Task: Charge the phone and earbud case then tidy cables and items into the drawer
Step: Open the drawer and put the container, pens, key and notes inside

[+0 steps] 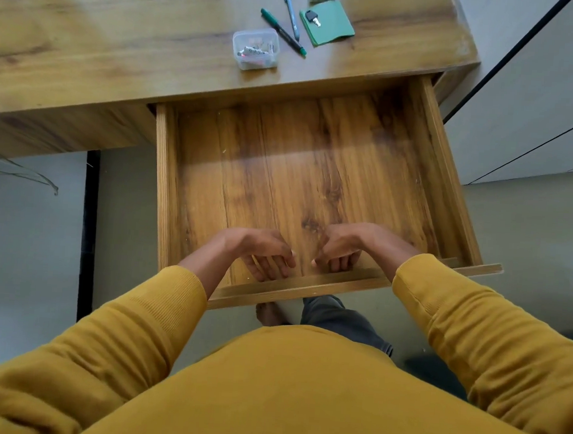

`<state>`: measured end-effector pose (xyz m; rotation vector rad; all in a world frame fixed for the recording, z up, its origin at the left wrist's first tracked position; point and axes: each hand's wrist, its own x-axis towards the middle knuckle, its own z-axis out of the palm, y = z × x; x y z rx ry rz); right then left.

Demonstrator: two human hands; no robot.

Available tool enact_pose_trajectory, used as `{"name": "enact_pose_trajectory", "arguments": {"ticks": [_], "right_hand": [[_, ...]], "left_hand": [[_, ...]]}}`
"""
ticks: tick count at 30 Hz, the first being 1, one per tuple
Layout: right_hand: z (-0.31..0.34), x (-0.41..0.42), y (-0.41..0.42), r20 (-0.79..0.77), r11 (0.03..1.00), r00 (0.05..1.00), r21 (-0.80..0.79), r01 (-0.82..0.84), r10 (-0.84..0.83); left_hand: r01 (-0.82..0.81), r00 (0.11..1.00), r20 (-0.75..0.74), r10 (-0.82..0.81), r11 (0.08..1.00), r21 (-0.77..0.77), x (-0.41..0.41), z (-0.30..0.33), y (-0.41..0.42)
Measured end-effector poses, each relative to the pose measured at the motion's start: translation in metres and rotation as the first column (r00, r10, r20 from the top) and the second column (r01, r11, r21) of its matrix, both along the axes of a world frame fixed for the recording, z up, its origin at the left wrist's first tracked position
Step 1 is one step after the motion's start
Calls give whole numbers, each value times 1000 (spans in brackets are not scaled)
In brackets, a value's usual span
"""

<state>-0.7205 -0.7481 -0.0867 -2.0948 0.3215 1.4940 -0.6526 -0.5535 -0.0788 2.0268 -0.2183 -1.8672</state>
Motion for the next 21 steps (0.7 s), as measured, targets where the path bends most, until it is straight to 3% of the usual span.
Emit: {"name": "enact_pose_trajectory", "arguments": {"ticks": [3,7,12,16,18,21], "right_hand": [[8,11,6,85,998,995,44,40,-43],[31,49,10,311,982,933,106,157,-183],[72,107,1,625,915,669,257,312,-404],[91,158,-11,776,895,468,280,348,-424],[94,185,-16,781,851,388,331,407,-490],[88,227,-25,756,771,303,389,504,-580]], "left_hand": [[-92,989,111,97,995,-43,11,12,-1],[-212,895,353,271,957,-197,44,28,-3],[-309,785,412,462,870,-385,101,60,-8],[-477,583,401,707,697,-536,147,73,-18],[-578,431,389,814,580,-574,173,74,-26],[-624,264,431,863,494,-606,207,73,-33]]}}
